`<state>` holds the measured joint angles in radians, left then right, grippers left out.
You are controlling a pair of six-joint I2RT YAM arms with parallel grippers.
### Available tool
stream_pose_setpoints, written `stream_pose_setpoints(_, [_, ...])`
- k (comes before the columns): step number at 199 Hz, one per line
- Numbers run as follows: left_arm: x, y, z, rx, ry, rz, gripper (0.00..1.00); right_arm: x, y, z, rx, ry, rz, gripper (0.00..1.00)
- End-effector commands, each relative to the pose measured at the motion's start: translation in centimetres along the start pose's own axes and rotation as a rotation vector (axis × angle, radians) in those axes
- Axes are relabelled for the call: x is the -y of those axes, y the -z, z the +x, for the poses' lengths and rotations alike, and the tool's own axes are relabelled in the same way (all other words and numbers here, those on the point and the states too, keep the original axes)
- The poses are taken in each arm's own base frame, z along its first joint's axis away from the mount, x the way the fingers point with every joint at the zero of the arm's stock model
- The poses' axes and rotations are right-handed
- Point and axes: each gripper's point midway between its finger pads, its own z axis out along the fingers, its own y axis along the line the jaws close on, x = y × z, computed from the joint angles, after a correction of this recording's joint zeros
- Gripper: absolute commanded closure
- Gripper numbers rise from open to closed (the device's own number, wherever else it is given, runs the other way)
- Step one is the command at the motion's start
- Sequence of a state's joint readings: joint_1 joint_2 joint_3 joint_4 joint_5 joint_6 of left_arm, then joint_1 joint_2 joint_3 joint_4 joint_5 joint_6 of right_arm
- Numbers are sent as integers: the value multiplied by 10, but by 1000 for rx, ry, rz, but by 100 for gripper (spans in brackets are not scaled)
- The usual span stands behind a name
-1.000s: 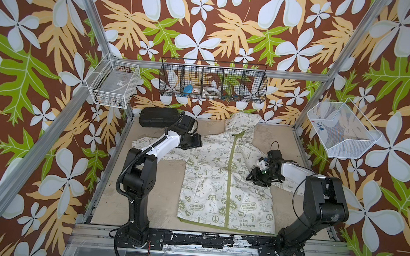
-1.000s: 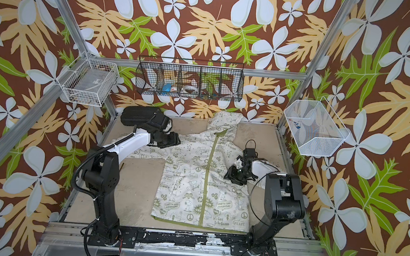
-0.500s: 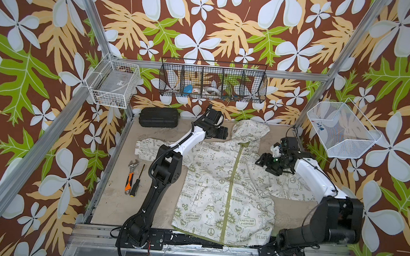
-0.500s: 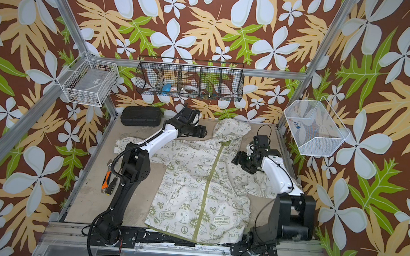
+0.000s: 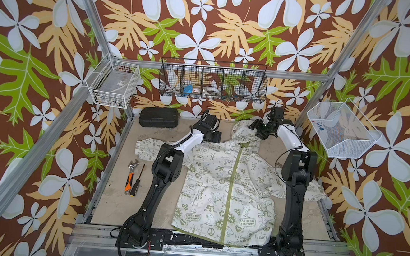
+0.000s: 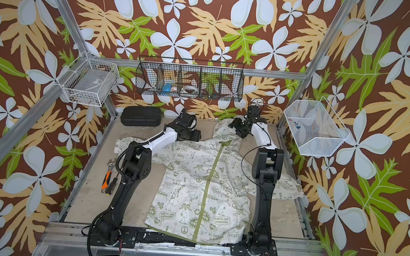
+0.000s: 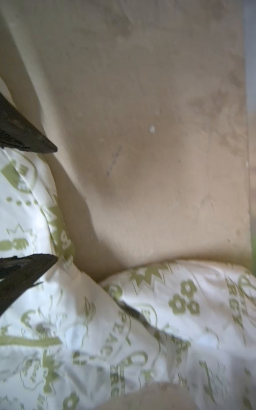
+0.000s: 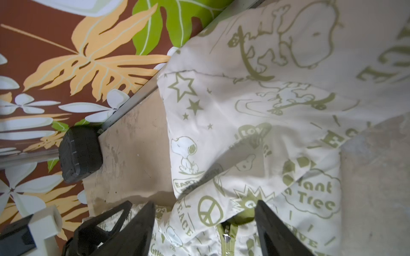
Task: Unzip the jacket
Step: Flatten out the jacket at the center of the board.
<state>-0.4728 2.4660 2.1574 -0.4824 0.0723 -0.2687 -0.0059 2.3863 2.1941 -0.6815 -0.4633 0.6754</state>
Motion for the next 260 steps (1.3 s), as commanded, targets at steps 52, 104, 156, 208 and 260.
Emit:
stream_pose_setpoints(52, [-2,40,-39,146,-48,17,24,16,-13,18,-58,-134,42,31])
stream_pose_setpoints(104, [11,66,-49,220,-84,82,18,21,-28,21,-77,-144,48,33])
stream_pose_setpoints(156, [12,82,-51,268,-105,80,1,27,-40,23,-83,-149,39,35])
stream_pose_setpoints(208, [21,93,-55,306,-155,104,0,29,-42,23,-95,-135,61,37])
stream_pose_setpoints(260, [50,96,-52,312,-254,185,7,26,-52,19,-89,-146,18,37])
